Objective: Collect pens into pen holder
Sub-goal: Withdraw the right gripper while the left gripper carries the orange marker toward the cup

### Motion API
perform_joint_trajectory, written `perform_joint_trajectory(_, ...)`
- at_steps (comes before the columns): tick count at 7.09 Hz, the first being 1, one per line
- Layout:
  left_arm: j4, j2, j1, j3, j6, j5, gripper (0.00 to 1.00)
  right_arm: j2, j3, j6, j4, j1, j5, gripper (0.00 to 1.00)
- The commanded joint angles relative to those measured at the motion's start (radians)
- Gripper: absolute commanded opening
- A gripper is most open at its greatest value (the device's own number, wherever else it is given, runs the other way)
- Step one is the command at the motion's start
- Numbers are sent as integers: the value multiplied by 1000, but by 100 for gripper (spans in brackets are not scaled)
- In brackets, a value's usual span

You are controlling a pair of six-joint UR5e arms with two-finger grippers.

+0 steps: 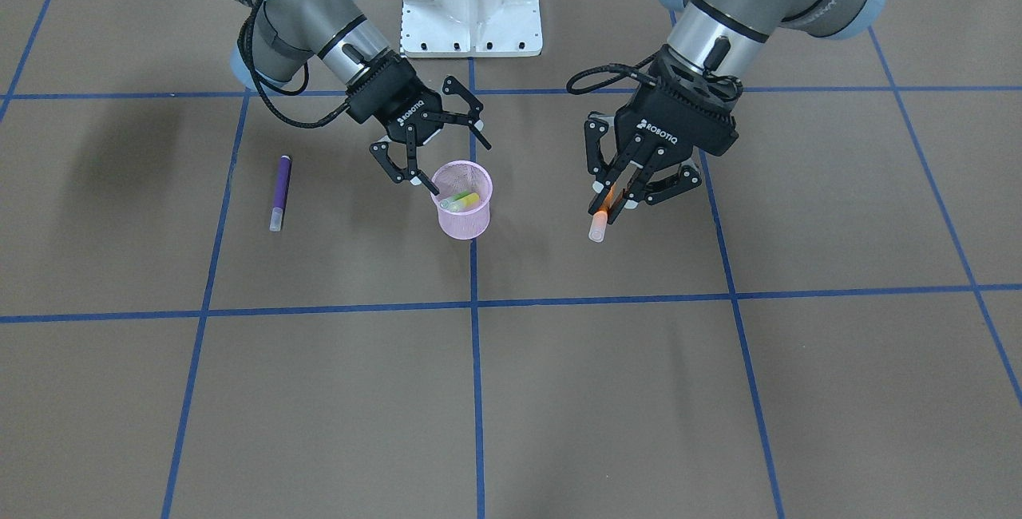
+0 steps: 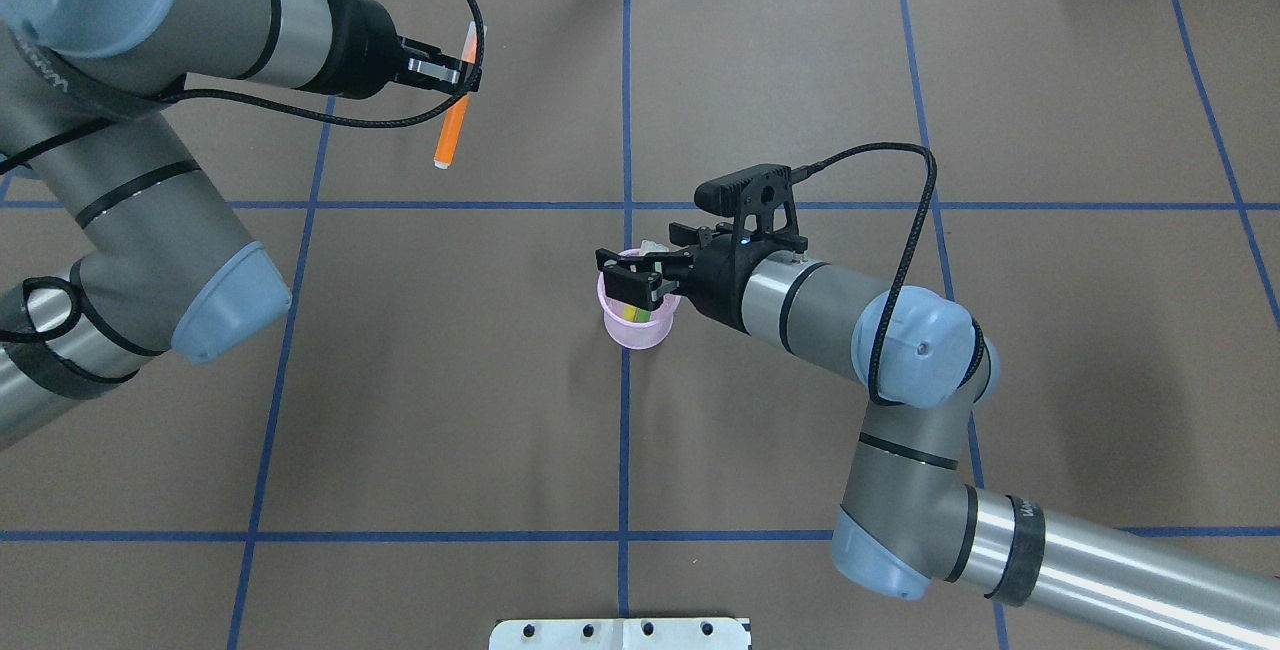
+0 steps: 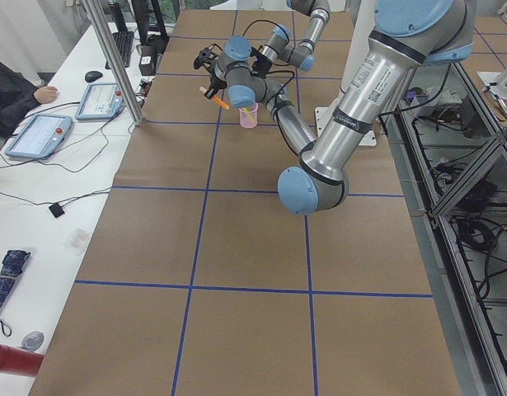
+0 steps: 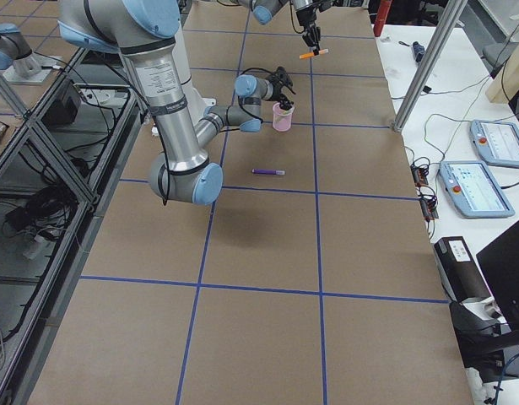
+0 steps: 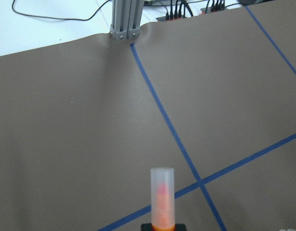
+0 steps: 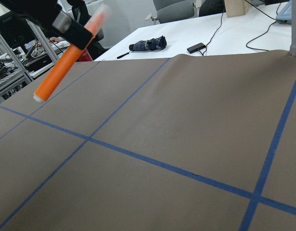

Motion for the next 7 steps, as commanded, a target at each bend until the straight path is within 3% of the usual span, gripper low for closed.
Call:
perform_joint_trajectory(1, -218, 54, 12, 6, -80, 102, 0, -2, 174, 37, -449, 143, 214, 99)
perform_joint_trajectory(2, -260, 54, 36, -5, -125, 168, 0, -2, 187, 37, -571, 261, 413, 99)
perform_joint_trajectory(3, -345, 54, 112, 1, -145, 286, 0, -8, 186, 37, -670, 341, 553, 99)
perform_joint_trajectory(5, -555, 55, 301, 80, -148, 550, 0, -25, 181, 37, -817, 384, 593, 99)
perform_joint_trajectory(7, -890, 42, 365, 307, -147, 633, 0, -29, 180, 55, -899, 382, 594, 99)
